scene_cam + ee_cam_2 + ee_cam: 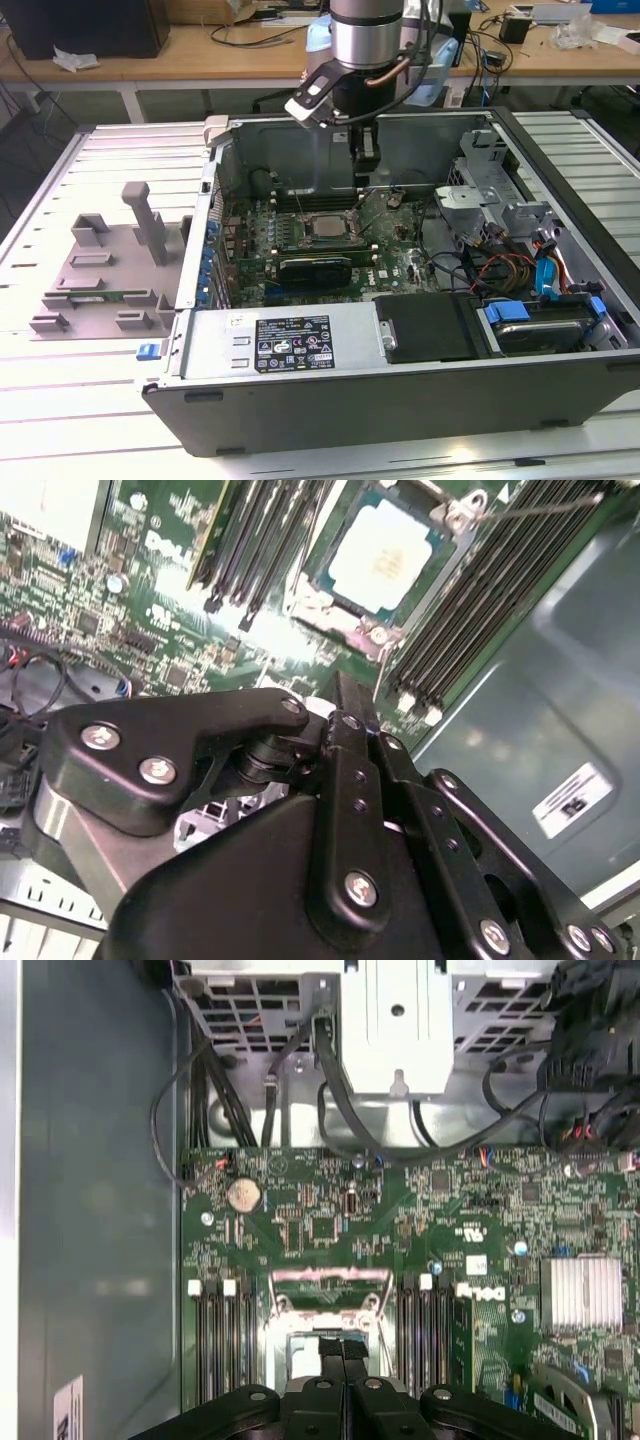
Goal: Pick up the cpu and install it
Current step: 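Close the cpu cover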
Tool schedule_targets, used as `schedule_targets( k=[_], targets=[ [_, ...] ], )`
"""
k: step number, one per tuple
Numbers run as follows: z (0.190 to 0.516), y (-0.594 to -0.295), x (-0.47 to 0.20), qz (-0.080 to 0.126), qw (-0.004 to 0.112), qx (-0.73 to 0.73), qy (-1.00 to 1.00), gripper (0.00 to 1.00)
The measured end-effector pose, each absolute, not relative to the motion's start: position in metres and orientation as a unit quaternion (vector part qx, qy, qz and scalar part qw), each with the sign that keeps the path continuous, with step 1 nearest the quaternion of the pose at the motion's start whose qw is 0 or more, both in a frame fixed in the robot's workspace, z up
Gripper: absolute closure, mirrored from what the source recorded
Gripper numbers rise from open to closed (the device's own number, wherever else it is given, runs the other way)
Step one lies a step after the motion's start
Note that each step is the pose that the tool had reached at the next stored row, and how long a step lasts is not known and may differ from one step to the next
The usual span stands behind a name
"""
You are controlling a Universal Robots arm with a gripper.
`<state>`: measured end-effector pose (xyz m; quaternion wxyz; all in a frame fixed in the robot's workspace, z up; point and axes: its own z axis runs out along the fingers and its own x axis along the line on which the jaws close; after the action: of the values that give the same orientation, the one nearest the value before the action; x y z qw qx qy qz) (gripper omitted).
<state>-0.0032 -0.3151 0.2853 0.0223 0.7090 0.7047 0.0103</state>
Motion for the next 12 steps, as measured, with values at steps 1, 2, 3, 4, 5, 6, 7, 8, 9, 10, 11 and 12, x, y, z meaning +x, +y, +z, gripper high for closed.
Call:
schedule_targets(
  k=[1,2,3,4,5,6,7,8,9,10,11,12],
  targets=[
    [0.285,-0.315,-0.001,0.010,0.022,0.709,0.705,0.89],
    [0.285,-0.315,0.000,0.010,0.022,0.709,0.705,0.89],
    [0.285,-0.315,0.002,0.010,0.022,0.709,0.705,0.89],
    [0.285,-0.315,0.004,0.010,0.022,0.709,0.705,0.89],
    [0.285,-0.315,0.006,0.010,0.022,0.709,0.705,0.89],
    [0.285,-0.315,0.007,0.010,0.022,0.709,0.705,0.89],
    [0.285,-0.315,0.009,0.010,0.022,0.709,0.705,0.89],
    [0.285,-0.315,0.010,0.010,0.022,0.709,0.705,0.89],
    [0.285,-0.315,0.012,0.010,0.022,0.709,0.705,0.89],
    [0.285,-0.315,0.015,0.010,0.022,0.709,0.705,0.89],
    [0.285,-0.315,0.017,0.010,0.022,0.709,0.705,0.89],
    [0.285,-0.315,0.020,0.010,0.022,0.709,0.705,0.89]
  ],
)
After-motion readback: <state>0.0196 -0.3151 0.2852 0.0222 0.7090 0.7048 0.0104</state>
